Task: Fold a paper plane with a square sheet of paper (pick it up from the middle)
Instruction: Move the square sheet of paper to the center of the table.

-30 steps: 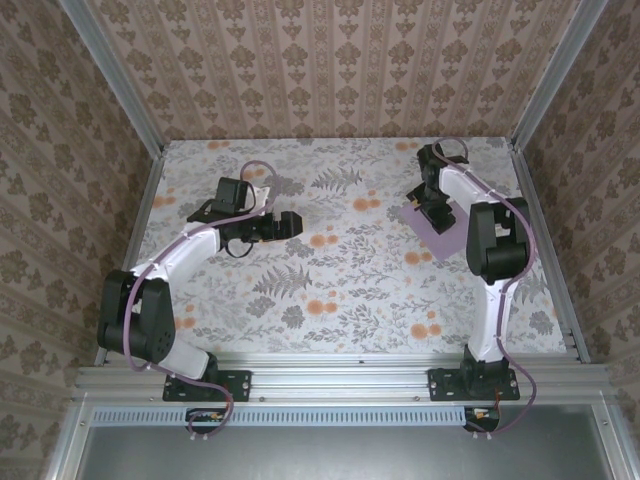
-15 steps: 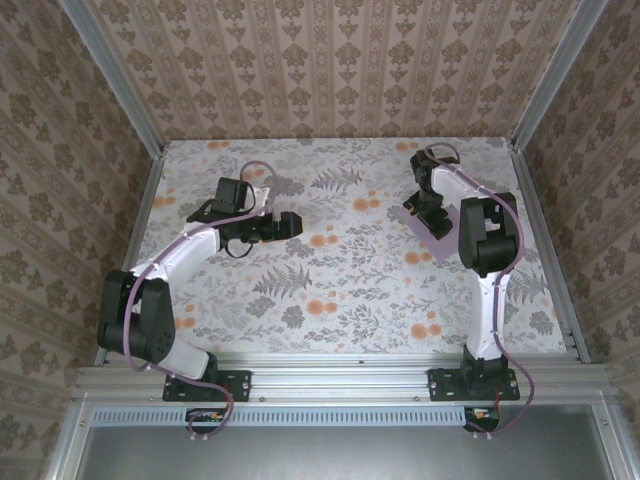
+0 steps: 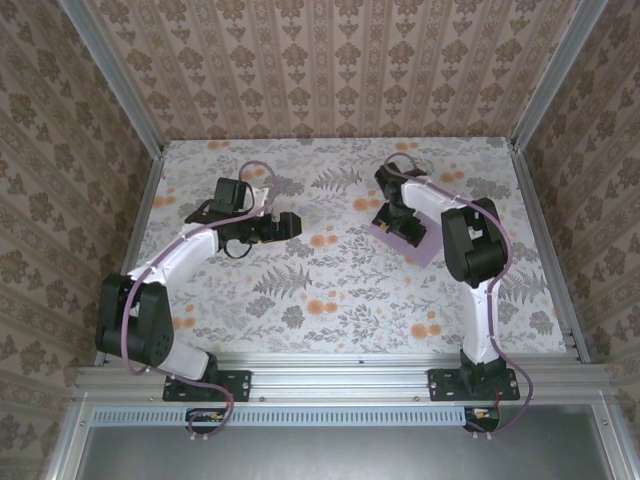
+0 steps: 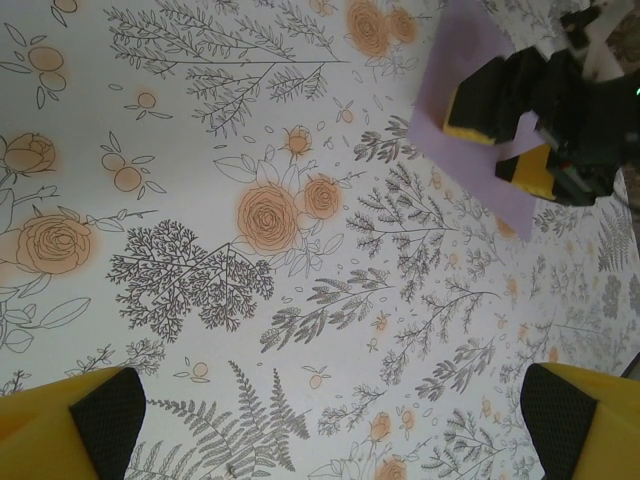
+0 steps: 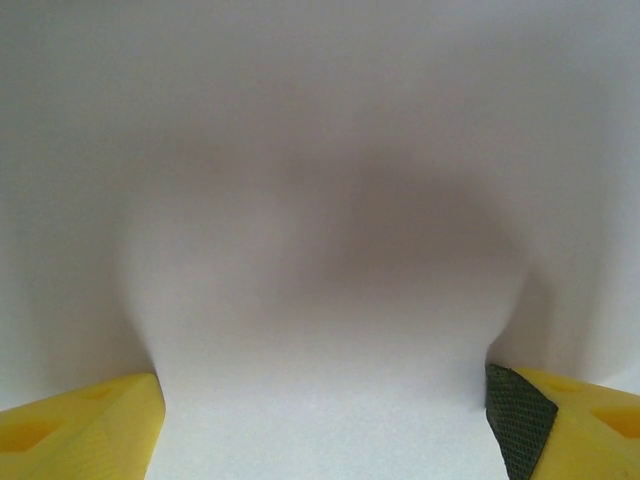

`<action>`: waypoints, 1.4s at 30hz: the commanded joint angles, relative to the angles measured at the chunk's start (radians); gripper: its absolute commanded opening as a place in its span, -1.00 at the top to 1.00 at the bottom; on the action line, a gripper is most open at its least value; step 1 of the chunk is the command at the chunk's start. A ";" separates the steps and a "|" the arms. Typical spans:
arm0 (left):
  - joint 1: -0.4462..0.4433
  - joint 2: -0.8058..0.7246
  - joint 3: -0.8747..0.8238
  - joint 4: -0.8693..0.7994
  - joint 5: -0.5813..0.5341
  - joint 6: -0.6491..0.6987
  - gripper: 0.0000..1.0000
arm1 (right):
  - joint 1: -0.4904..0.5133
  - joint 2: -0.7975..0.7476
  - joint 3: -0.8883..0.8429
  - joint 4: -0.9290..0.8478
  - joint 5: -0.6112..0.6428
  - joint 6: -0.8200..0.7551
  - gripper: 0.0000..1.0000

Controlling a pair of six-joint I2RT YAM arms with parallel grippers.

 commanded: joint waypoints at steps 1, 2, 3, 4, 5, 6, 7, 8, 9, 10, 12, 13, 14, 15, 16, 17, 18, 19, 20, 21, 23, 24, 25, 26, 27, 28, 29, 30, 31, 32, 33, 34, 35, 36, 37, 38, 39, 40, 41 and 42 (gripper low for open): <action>0.006 -0.049 -0.016 -0.032 -0.005 0.022 -1.00 | 0.104 0.011 -0.082 0.042 -0.103 -0.199 -0.78; 0.007 -0.054 -0.019 -0.037 -0.007 0.022 -1.00 | 0.128 0.003 -0.095 0.050 -0.102 -0.234 -0.78; 0.009 -0.062 -0.023 -0.042 -0.009 0.021 -1.00 | 0.150 -0.002 -0.104 0.054 -0.107 -0.269 -0.78; 0.010 -0.067 -0.027 -0.047 -0.012 0.020 -1.00 | 0.168 -0.006 -0.109 0.047 -0.107 -0.287 -0.77; 0.012 -0.074 -0.030 -0.054 -0.017 0.020 -1.00 | 0.190 -0.008 -0.119 0.047 -0.109 -0.307 -0.77; 0.013 -0.081 -0.034 -0.061 -0.022 0.018 -1.00 | 0.204 -0.010 -0.127 0.049 -0.112 -0.325 -0.76; 0.016 -0.090 -0.039 -0.070 -0.030 0.018 -1.00 | 0.225 -0.017 -0.141 0.049 -0.112 -0.335 -0.76; 0.019 -0.097 -0.043 -0.077 -0.035 0.018 -1.00 | 0.244 -0.026 -0.163 0.061 -0.116 -0.333 -0.76; 0.024 -0.104 -0.050 -0.086 -0.041 0.019 -1.00 | 0.258 -0.033 -0.176 0.070 -0.130 -0.333 -0.76; 0.027 -0.109 -0.053 -0.097 -0.046 0.020 -1.00 | 0.278 -0.042 -0.188 0.077 -0.141 -0.334 -0.75; 0.038 -0.125 -0.066 -0.122 -0.061 0.022 -1.00 | 0.319 -0.059 -0.204 0.076 -0.143 -0.346 -0.76; 0.045 -0.138 -0.078 -0.124 -0.064 0.021 -1.00 | 0.337 -0.065 -0.207 0.070 -0.143 -0.349 -0.75; 0.051 -0.155 -0.095 -0.123 -0.065 0.017 -1.00 | 0.355 -0.079 -0.216 0.073 -0.149 -0.350 -0.76; 0.058 -0.170 -0.111 -0.122 -0.065 0.012 -1.00 | 0.372 -0.092 -0.226 0.079 -0.151 -0.349 -0.76; 0.060 -0.180 -0.122 -0.123 -0.064 0.010 -1.00 | 0.381 -0.102 -0.233 0.076 -0.147 -0.345 -0.76; 0.065 -0.189 -0.133 -0.127 -0.062 0.010 -1.00 | 0.392 -0.112 -0.234 0.071 -0.144 -0.343 -0.76; 0.067 -0.195 -0.143 -0.131 -0.060 0.013 -1.00 | 0.398 -0.122 -0.235 0.071 -0.145 -0.343 -0.76; 0.069 -0.199 -0.150 -0.135 -0.060 0.012 -1.00 | 0.402 -0.134 -0.237 0.073 -0.146 -0.344 -0.76; 0.070 -0.203 -0.158 -0.135 -0.059 0.012 -1.00 | 0.406 -0.147 -0.238 0.070 -0.143 -0.343 -0.76; 0.070 -0.205 -0.163 -0.136 -0.057 0.010 -1.00 | 0.409 -0.164 -0.234 0.063 -0.140 -0.345 -0.76; 0.070 -0.211 -0.168 -0.136 -0.053 0.006 -1.00 | 0.409 -0.194 -0.232 0.059 -0.122 -0.342 -0.77; 0.070 -0.212 -0.170 -0.135 -0.053 0.003 -1.00 | 0.410 -0.210 -0.231 0.058 -0.108 -0.338 -0.78; 0.070 -0.213 -0.172 -0.133 -0.052 0.002 -1.00 | 0.408 -0.227 -0.227 0.053 -0.086 -0.326 -0.78; 0.070 -0.212 -0.170 -0.132 -0.052 0.001 -1.00 | 0.405 -0.241 -0.222 0.045 -0.066 -0.300 -0.80; 0.070 -0.209 -0.171 -0.130 -0.052 0.001 -1.00 | 0.401 -0.257 -0.223 0.048 -0.058 -0.273 -0.80; 0.070 -0.208 -0.170 -0.130 -0.048 -0.001 -1.00 | 0.396 -0.266 -0.225 0.055 -0.054 -0.249 -0.81; 0.070 -0.204 -0.169 -0.129 -0.046 -0.001 -1.00 | 0.393 -0.278 -0.224 0.064 -0.047 -0.228 -0.82; 0.071 -0.202 -0.168 -0.130 -0.043 -0.001 -1.00 | 0.390 -0.281 -0.223 0.074 -0.030 -0.224 -0.84; 0.070 -0.201 -0.167 -0.128 -0.045 -0.002 -1.00 | 0.389 -0.276 -0.216 0.073 0.000 -0.225 -0.85; 0.070 -0.201 -0.168 -0.126 -0.042 -0.005 -1.00 | 0.381 -0.267 -0.208 0.073 0.008 -0.224 -0.86; 0.070 -0.201 -0.170 -0.121 -0.039 -0.008 -1.00 | 0.370 -0.254 -0.201 0.078 0.003 -0.228 -0.86; 0.070 -0.201 -0.172 -0.115 -0.036 -0.012 -1.00 | 0.364 -0.244 -0.197 0.086 0.003 -0.233 -0.86; 0.069 -0.201 -0.174 -0.109 -0.029 -0.018 -1.00 | 0.359 -0.234 -0.191 0.098 0.007 -0.242 -0.86; 0.069 -0.200 -0.179 -0.100 -0.021 -0.023 -1.00 | 0.359 -0.220 -0.180 0.101 0.010 -0.255 -0.87; 0.069 -0.199 -0.181 -0.092 -0.013 -0.030 -1.00 | 0.358 -0.207 -0.168 0.099 0.014 -0.263 -0.87; 0.068 -0.196 -0.186 -0.081 -0.002 -0.038 -1.00 | 0.358 -0.191 -0.153 0.098 0.013 -0.268 -0.87; 0.067 -0.194 -0.191 -0.068 0.007 -0.046 -1.00 | 0.358 -0.175 -0.143 0.098 0.007 -0.269 -0.87; 0.068 -0.192 -0.193 -0.058 0.011 -0.052 -1.00 | 0.358 -0.159 -0.133 0.098 0.006 -0.273 -0.87; 0.069 -0.188 -0.196 -0.049 0.016 -0.058 -1.00 | 0.358 -0.145 -0.129 0.100 0.005 -0.276 -0.88; 0.069 -0.186 -0.197 -0.042 0.019 -0.063 -1.00 | 0.358 -0.132 -0.122 0.100 0.005 -0.277 -0.87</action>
